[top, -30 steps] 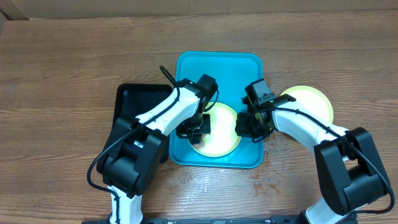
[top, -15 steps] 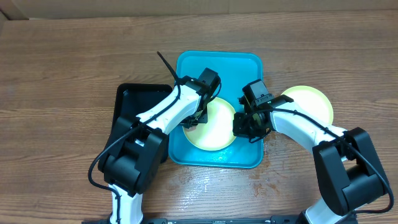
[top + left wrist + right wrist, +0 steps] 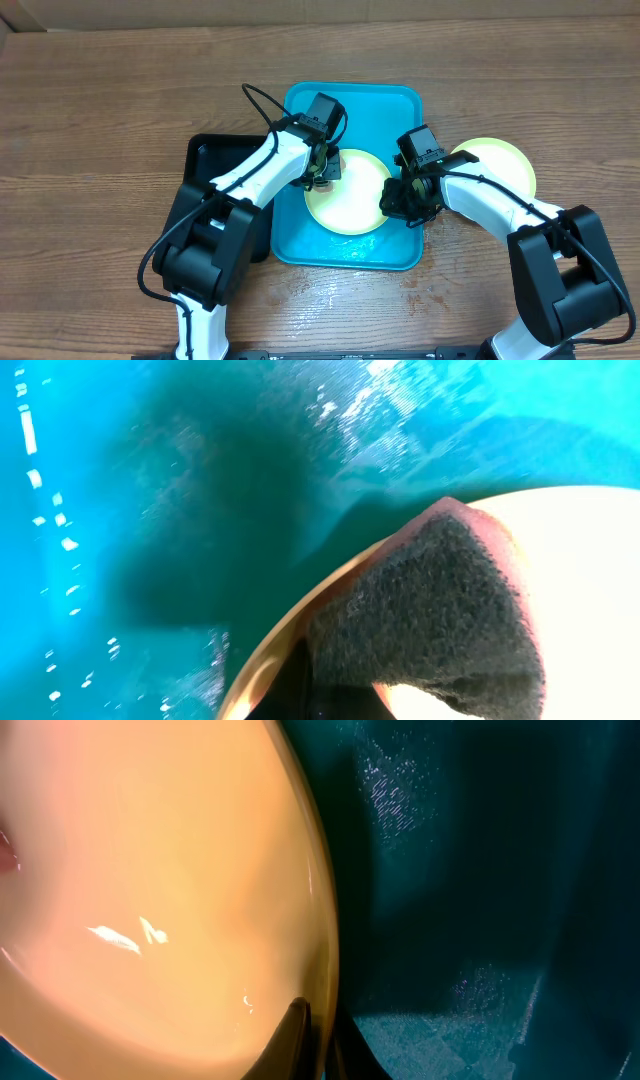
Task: Clean dirty plates on tray and stack at the side
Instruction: 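Scrub the yellow plate with the sponge while the right gripper holds it, then return the sponge to the black tray with the left gripper, then lift the yellow plate with the right gripper, tilting it over the black tray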
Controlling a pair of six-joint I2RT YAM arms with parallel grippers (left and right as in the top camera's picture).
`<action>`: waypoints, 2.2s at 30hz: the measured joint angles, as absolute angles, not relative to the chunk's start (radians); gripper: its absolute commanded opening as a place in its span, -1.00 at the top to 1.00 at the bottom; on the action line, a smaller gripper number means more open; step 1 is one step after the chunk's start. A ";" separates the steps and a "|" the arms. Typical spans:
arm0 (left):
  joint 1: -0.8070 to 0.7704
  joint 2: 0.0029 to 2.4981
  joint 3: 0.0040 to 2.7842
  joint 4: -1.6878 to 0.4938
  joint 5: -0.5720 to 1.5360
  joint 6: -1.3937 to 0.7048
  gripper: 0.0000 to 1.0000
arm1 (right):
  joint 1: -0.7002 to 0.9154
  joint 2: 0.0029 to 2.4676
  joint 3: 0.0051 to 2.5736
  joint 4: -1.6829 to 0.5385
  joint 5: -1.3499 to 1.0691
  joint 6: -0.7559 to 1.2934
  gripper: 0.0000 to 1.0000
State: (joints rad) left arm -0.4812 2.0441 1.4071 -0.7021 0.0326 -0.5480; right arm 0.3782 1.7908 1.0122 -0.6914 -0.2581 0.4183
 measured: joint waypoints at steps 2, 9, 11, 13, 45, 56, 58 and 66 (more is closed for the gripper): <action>-0.473 2.045 1.407 -0.702 0.051 -0.546 0.92 | 0.379 1.791 1.012 -0.692 -0.257 0.418 0.92; -0.458 2.051 1.447 -0.859 -0.014 -0.541 0.92 | 0.381 1.791 1.014 -0.679 -0.262 0.412 0.92; -0.459 2.058 1.479 -0.944 -0.056 -0.542 0.92 | 0.389 1.791 1.014 -0.673 -0.272 0.406 0.92; -0.459 2.067 1.528 -1.030 -0.097 -0.543 0.91 | 0.399 1.791 1.014 -0.674 -0.283 0.403 0.92; -0.194 1.857 1.336 -1.126 -0.085 -0.429 0.22 | 0.393 1.791 1.013 -0.703 -0.245 0.390 0.92; -0.144 1.789 1.440 -1.214 -0.004 -0.407 -0.14 | 0.393 1.791 1.013 -0.680 -0.231 0.392 0.86; -0.101 1.715 1.485 -1.240 0.025 -0.394 -0.30 | 0.393 1.791 1.013 -0.657 -0.217 0.399 0.92; 0.056 1.369 1.627 -1.331 0.089 -0.348 -0.99 | 0.397 1.791 1.071 -0.759 -0.229 0.383 0.92</action>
